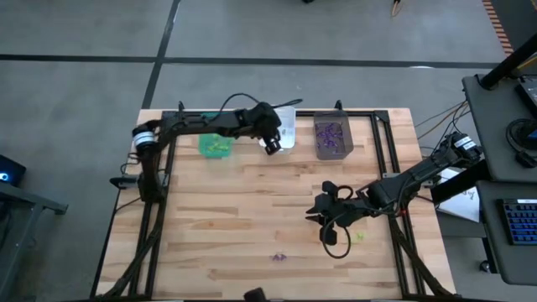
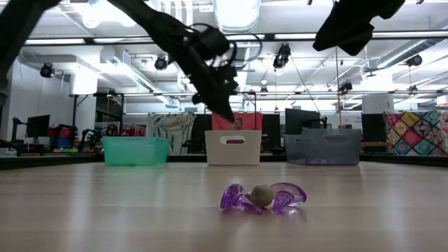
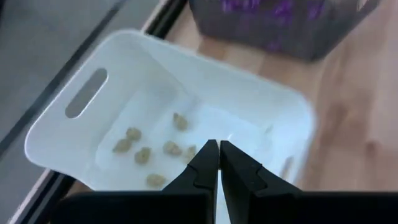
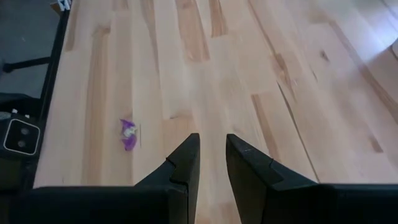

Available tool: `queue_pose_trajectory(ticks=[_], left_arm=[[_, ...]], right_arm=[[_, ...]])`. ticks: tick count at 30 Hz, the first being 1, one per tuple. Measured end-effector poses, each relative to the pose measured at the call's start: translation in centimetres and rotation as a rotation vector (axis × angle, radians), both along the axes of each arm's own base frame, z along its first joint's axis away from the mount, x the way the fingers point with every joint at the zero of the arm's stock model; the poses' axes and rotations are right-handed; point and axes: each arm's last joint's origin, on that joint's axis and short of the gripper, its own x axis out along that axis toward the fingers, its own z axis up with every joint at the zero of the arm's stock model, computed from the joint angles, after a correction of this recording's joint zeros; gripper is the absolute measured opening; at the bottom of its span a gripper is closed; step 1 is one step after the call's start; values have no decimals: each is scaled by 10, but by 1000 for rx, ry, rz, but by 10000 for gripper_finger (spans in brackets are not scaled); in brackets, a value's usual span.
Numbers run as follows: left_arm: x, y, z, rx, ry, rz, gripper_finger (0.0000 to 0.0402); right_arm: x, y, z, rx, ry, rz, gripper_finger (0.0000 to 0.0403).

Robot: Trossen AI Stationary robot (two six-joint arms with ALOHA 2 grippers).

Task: Sort Halloween decoration
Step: Put the white skull toy into the white bin, then put the green spider toy into the blue bin

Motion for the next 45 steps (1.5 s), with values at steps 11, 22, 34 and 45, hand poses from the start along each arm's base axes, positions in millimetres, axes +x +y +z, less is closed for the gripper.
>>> queue_pose_trajectory(ticks=[11,22,34,45], left_arm=[[27,18,-21,-21,192,-42,1],[26,15,-8,2,170,-57,0],[7,-29,49,56,45,-129,0],[-36,-113,71,41,-192,-243,0]], right_arm=[[-1,-1,-1,-7,16,0,70],[-1,-1,-2,-8,20,0,70],[-5,-2,-5,72,68,-95,70],[-6,-2,-7,305,113,-280,70]])
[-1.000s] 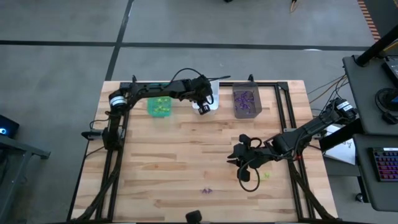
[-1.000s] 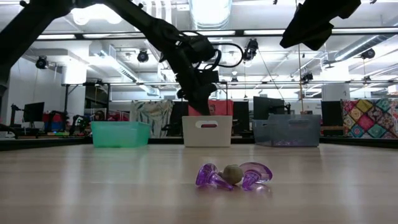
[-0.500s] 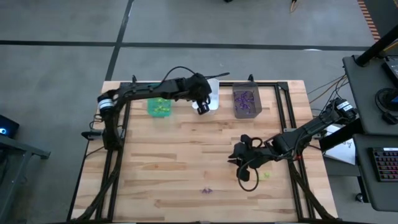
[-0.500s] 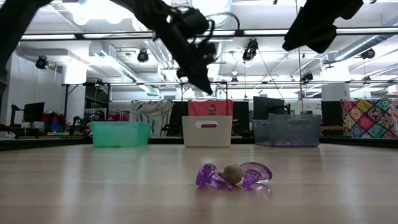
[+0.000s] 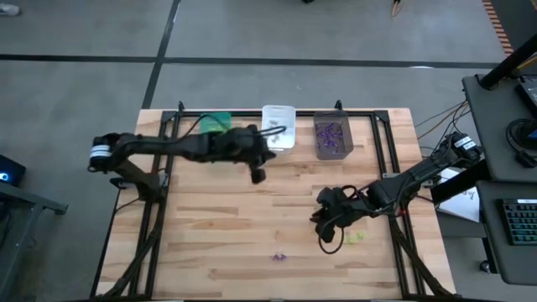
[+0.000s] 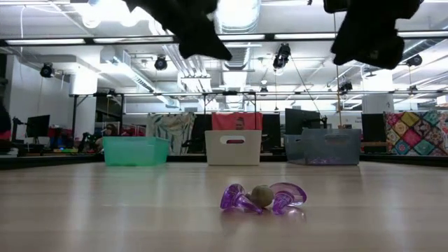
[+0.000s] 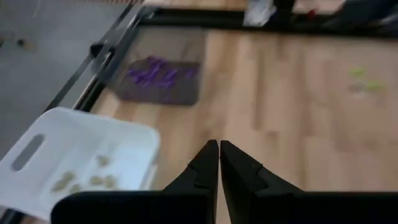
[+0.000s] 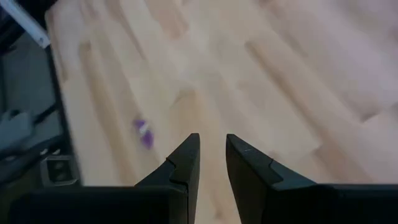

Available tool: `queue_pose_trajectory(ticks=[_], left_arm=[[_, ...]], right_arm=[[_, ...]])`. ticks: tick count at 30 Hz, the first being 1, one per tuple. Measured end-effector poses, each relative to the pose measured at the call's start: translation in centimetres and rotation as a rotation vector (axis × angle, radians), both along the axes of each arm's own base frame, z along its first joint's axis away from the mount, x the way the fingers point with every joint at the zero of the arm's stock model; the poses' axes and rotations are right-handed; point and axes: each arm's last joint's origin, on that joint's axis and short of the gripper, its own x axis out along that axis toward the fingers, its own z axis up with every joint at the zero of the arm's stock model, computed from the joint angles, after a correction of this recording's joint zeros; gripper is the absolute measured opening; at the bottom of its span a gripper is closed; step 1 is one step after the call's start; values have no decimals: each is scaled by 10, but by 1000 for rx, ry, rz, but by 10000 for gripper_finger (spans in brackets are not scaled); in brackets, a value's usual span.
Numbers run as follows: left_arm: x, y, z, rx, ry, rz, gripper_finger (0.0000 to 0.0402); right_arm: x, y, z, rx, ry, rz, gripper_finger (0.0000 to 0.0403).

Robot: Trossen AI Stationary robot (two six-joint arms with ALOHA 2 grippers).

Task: Sort Halloween decoration
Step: Put the green spider toy into the blue bin

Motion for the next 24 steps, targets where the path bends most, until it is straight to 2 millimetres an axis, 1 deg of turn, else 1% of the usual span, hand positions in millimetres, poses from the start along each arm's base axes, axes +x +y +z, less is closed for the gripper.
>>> queue_pose_trajectory(ticks=[3,7,11,16,21,24], left_arm=[[-14,-21,0,-25,-78,-37,0],[-30,-46,-3,-57,-171,-94,0],[-44,-65,-8,-74,-230,-151,0],[-55,-74,-14,-81,-249,-138,0],[-55,-76,-19,-88,-238,-110,0],[-54,-76,-21,-85,-235,-108,0]], right_arm=[[0,2,-2,80,33,-1,70],[-1,3,-8,137,100,-37,67],[-6,3,-17,201,234,-73,66],[-13,3,-26,253,383,-131,64],[-21,4,-34,311,550,-165,63],[-31,3,-40,303,688,-210,63]])
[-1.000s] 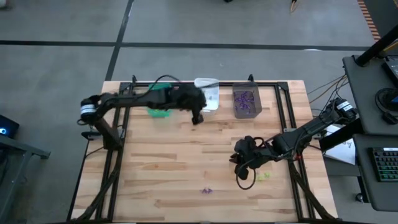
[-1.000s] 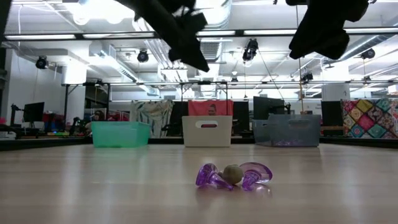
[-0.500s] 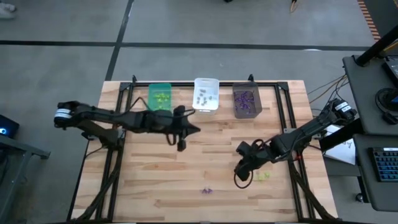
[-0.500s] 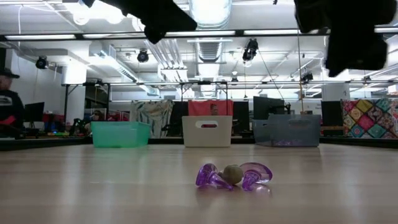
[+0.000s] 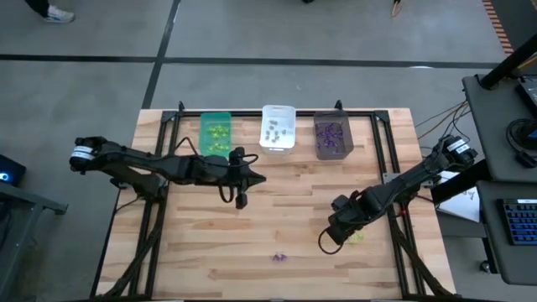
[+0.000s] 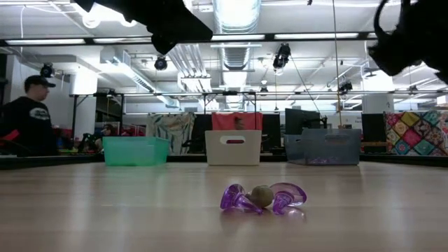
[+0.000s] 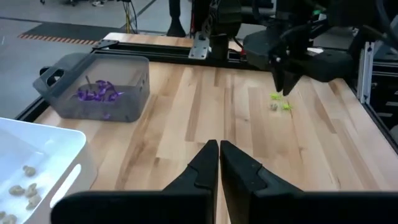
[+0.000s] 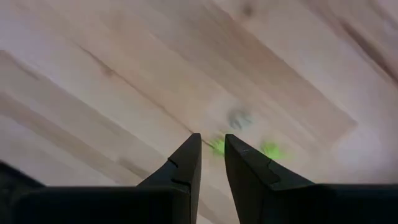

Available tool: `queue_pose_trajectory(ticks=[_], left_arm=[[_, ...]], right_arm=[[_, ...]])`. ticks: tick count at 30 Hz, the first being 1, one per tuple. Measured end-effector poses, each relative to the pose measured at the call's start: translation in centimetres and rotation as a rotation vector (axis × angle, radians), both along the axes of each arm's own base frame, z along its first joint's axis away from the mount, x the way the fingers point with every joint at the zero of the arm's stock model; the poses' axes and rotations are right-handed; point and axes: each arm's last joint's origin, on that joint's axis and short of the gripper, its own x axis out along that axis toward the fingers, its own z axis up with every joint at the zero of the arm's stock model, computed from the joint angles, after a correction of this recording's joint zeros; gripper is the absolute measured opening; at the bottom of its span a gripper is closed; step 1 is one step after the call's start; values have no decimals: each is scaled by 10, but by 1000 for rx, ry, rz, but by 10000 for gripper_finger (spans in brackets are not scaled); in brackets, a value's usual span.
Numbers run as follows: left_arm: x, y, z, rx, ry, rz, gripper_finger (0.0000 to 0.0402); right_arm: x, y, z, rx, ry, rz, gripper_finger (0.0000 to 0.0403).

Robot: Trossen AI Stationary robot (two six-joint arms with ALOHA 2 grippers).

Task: Sort Halloween decoration
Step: Put the green spider toy into the blue bin

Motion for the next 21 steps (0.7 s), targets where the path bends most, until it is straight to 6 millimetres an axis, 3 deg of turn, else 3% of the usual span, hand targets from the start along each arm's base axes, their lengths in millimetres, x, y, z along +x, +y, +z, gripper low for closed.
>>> queue_pose_trajectory(ticks=[8,15,21], left_arm=[[1,0,3,26,-24,-9,0],[1,0,3,29,-21,-10,0],[1,0,3,30,-21,-10,0]], right_arm=[[-22,1,-4,-82,219,-47,63],[-27,14,-7,-86,218,35,65],[-31,20,-8,-89,219,40,90]])
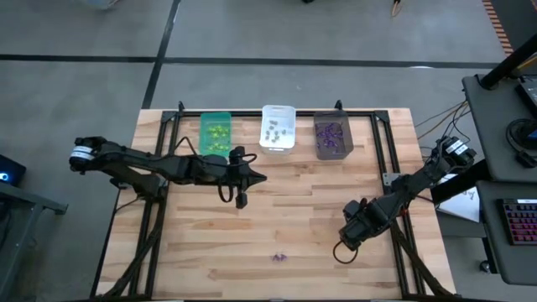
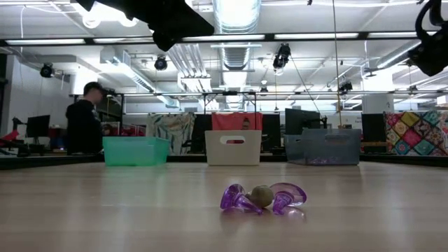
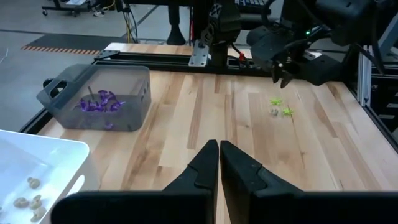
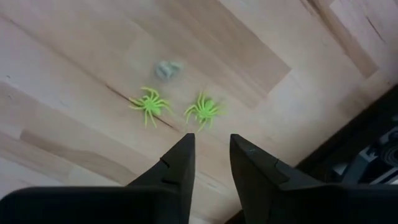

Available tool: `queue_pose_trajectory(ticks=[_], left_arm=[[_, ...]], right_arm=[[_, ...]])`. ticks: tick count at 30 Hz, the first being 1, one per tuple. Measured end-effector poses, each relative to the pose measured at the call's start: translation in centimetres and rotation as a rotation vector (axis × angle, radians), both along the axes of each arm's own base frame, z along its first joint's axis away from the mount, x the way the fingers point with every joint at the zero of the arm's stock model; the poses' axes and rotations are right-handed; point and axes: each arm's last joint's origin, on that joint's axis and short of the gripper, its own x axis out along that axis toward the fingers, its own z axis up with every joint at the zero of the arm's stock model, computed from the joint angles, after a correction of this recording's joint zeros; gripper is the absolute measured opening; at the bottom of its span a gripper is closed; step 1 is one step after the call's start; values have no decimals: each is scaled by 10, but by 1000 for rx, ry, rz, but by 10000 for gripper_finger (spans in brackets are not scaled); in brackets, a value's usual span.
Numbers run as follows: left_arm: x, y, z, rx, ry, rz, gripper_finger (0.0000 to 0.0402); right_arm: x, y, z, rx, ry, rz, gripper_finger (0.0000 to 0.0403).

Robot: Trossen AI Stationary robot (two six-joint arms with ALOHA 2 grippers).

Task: Sort Halloween decoration
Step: Put the green spider toy into the blue bin

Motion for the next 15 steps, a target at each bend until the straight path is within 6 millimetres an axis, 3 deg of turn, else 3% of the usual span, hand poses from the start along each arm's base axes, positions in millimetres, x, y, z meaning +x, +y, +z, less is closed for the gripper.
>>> queue_pose_trajectory(ticks=[15], left_arm=[[0,0,0,0,0,0,0]], right_arm=[[-2,4,-21,44,-61,-15,133]])
